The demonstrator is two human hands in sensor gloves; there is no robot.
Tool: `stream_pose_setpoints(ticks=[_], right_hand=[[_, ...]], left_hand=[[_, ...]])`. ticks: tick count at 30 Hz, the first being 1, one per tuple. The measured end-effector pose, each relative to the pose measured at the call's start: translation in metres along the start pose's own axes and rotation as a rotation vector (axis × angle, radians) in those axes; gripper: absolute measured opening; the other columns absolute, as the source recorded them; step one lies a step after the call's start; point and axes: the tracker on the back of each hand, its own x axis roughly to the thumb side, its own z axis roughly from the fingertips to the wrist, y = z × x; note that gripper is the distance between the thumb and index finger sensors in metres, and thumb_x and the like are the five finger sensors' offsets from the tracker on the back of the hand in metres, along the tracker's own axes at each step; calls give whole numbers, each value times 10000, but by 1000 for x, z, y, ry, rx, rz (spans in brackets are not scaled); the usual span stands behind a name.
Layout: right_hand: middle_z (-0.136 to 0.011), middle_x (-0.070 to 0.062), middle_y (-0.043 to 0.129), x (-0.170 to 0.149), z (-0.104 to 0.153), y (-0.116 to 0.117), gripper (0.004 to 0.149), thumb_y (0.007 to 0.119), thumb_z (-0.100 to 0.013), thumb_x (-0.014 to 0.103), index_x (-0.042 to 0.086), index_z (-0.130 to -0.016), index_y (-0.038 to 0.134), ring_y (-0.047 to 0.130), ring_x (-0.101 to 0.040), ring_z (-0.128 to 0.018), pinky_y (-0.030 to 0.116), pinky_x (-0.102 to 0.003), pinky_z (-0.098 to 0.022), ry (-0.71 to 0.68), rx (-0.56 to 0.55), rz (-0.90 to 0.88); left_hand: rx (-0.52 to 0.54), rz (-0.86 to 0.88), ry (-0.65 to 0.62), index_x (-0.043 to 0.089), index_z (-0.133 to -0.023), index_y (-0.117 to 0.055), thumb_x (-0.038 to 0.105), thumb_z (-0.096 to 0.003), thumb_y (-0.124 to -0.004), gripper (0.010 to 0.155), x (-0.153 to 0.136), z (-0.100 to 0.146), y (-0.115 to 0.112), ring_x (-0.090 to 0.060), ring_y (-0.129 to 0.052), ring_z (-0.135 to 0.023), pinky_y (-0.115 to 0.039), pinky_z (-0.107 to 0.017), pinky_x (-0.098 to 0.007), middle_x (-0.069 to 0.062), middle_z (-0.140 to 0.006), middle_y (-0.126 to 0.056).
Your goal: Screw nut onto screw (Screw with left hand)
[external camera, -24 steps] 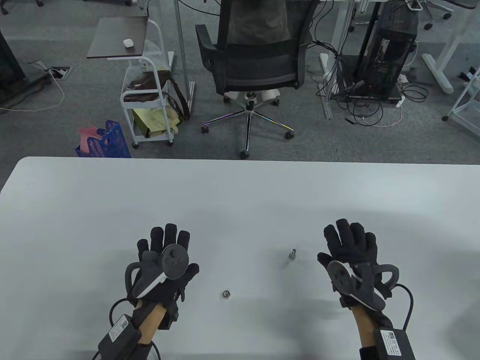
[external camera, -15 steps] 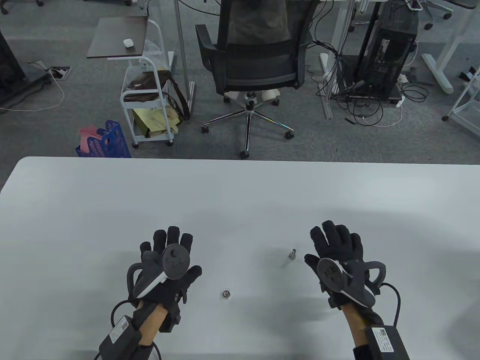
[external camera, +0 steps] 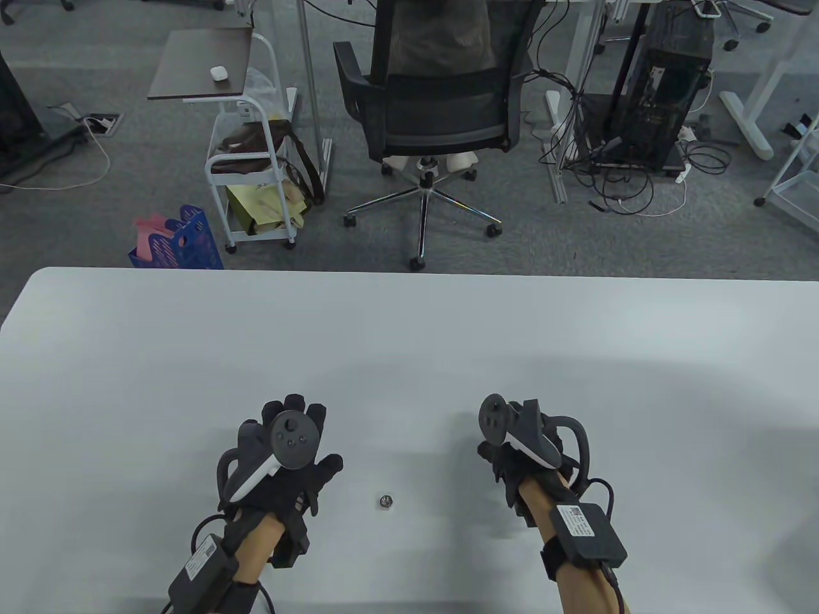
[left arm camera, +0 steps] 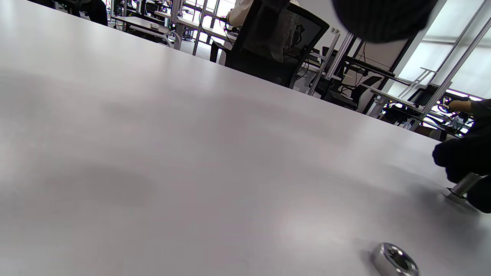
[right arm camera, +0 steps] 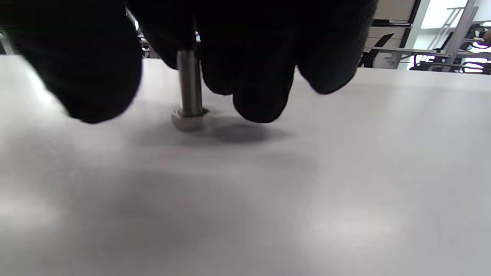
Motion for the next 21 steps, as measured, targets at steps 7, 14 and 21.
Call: stream_pose_setpoints(ticks=[7, 14, 21], right_hand=[[-644, 47, 1013, -6, -2, -4, 466, 913, -275, 406, 294, -726, 879, 1084, -72, -383, 940, -399, -467, 33, -93, -9], [-753, -101, 982, -21, 40, -46, 455, 924, -310, 324, 199, -737, 827, 1198, -211, -529, 1018, -384, -390, -86, -237, -256], [-845, -53, 881, -37, 70, -56, 509, 1001, -285, 282, 264, -772, 856, 1044, -192, -556, 929, -392, -523, -153, -235, -557]], left_hand=[[-32, 9, 3, 255, -1099, -362, 559, -360, -673, 857, 2, -1, -3, -479, -218, -1131, -171, -753, -697, -128, -1196, -199], [-39, -10, -29, 246, -1099, -380, 559, -361, -672, 853, 17, 3, -5, -484, -240, -1128, -191, -753, -697, -133, -1195, -226], [-31, -42, -83, 233, -1097, -413, 556, -363, -672, 842, 51, 4, 4, -490, -264, -1126, -210, -753, -697, -145, -1196, -259]])
